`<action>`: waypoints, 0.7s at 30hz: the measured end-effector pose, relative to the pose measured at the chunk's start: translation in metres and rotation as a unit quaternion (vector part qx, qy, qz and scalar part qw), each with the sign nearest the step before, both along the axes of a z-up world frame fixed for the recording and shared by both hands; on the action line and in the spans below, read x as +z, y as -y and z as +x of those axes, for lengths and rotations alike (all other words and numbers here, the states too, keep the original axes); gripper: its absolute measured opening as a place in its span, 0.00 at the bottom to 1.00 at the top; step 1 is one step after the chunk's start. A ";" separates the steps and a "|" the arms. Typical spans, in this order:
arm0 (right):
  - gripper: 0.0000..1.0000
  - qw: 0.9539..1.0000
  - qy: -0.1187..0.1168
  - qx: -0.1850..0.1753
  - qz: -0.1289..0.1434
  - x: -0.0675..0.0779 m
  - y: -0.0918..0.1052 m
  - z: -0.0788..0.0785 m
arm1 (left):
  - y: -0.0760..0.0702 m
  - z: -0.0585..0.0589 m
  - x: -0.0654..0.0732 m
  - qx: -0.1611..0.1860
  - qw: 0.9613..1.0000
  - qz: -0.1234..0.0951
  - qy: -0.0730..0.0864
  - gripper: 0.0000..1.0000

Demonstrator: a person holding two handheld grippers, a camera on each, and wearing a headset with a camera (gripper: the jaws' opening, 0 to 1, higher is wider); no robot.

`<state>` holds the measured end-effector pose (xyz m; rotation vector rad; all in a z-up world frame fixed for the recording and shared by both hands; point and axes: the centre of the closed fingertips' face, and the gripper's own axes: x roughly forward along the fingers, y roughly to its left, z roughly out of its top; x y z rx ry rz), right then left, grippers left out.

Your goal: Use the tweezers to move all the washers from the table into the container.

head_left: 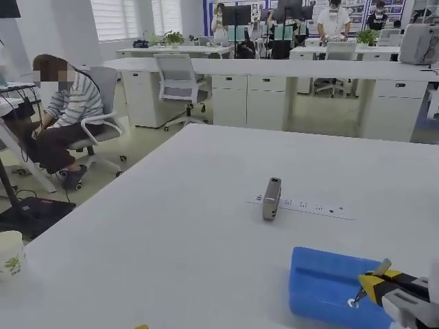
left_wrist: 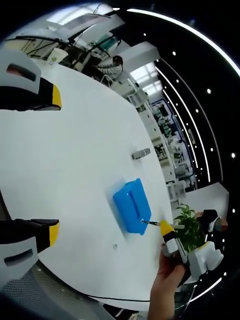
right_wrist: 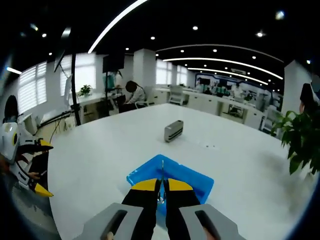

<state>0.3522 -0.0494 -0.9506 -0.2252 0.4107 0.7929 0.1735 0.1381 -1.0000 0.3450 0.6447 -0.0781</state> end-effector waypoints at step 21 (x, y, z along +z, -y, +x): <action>0.01 0.997 -0.051 -0.049 -0.014 -0.061 0.013 0.035 | -0.003 -0.002 -0.007 0.003 1.000 0.013 -0.022 0.91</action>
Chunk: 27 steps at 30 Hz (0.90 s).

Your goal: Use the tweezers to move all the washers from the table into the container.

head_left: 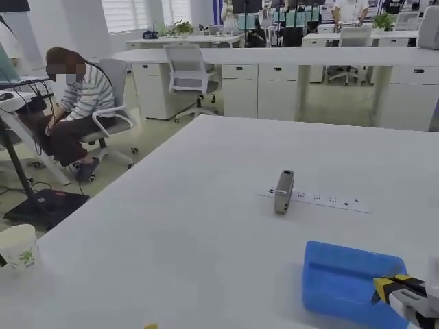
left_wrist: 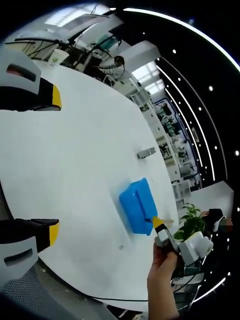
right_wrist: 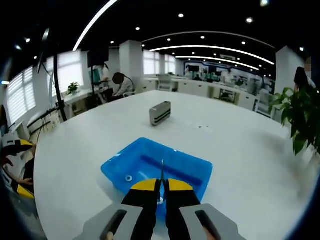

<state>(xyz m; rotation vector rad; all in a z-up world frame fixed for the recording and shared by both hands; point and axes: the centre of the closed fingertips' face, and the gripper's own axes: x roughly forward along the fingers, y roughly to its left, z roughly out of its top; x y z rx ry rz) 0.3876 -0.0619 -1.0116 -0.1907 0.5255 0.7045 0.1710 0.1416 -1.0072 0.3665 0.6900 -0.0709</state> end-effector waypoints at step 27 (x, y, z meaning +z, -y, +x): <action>0.03 1.000 0.008 0.006 0.012 0.016 0.007 -0.013 | -0.005 0.001 0.005 0.016 1.000 -0.003 0.013 0.90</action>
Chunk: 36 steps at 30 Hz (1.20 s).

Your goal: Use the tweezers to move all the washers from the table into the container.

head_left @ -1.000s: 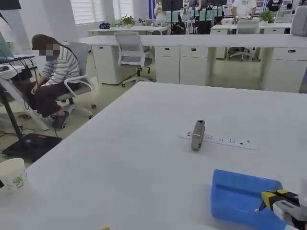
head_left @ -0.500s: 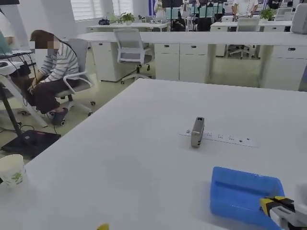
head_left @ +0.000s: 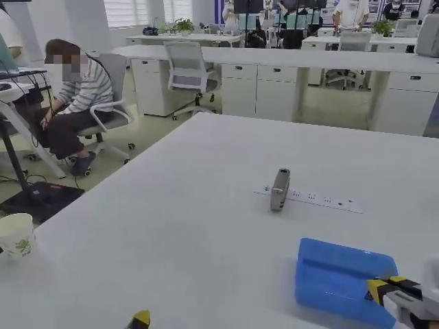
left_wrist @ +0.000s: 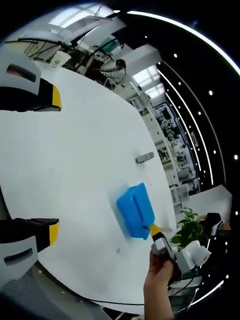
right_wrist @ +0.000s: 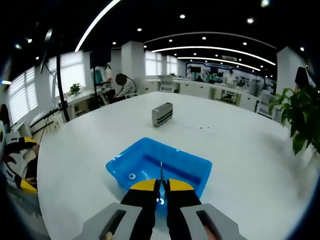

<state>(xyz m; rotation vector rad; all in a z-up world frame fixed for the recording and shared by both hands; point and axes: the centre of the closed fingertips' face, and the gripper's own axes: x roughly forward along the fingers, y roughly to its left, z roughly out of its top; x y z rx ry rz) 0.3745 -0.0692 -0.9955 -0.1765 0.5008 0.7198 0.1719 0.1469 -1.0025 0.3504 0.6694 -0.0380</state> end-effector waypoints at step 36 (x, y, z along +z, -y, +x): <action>0.03 0.999 -0.031 0.006 0.015 -0.008 0.030 -0.084 | 0.003 0.001 0.003 -0.006 1.000 -0.004 0.011 0.89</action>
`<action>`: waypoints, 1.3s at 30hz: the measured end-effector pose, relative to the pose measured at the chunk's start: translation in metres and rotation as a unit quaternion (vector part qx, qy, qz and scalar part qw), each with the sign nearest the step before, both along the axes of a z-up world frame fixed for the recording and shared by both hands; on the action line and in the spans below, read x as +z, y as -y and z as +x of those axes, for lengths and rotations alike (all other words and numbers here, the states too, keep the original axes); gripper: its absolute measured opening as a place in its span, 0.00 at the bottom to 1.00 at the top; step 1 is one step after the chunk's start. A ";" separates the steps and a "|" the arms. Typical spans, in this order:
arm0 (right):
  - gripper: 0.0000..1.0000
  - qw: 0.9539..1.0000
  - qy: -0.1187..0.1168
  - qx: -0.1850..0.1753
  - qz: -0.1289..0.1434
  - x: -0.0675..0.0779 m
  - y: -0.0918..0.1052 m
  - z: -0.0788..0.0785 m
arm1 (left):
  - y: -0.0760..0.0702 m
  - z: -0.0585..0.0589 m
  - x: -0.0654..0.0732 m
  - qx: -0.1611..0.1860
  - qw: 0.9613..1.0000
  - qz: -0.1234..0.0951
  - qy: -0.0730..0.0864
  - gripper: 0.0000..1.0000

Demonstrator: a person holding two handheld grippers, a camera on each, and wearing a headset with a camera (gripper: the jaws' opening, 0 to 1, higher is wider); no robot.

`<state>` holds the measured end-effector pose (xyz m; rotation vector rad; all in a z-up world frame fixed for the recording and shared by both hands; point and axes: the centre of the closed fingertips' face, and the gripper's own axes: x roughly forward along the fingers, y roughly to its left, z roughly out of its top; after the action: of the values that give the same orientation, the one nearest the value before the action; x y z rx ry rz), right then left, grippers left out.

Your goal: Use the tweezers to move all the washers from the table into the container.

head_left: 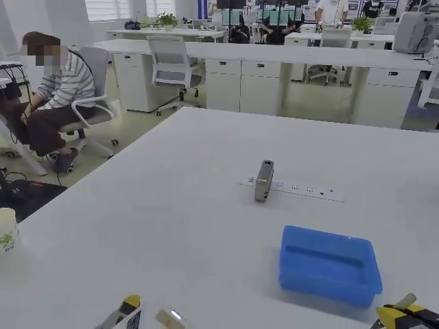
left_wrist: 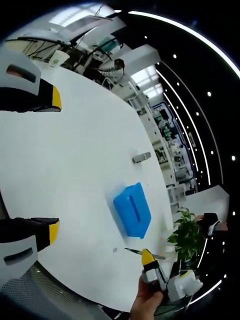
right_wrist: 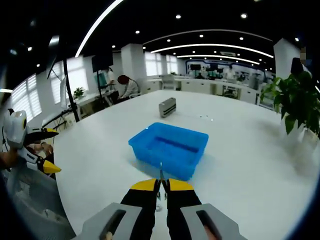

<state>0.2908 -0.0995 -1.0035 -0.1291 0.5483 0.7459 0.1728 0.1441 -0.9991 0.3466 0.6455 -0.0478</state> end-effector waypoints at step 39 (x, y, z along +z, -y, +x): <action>0.01 0.999 -0.014 0.029 -0.041 -0.011 0.002 0.001 | -0.002 0.000 0.000 0.003 1.000 0.000 0.001 0.87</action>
<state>0.2923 -0.1014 -1.0148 -0.2120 0.6041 0.7837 0.1732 0.1459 -0.9986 0.3450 0.6443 -0.0409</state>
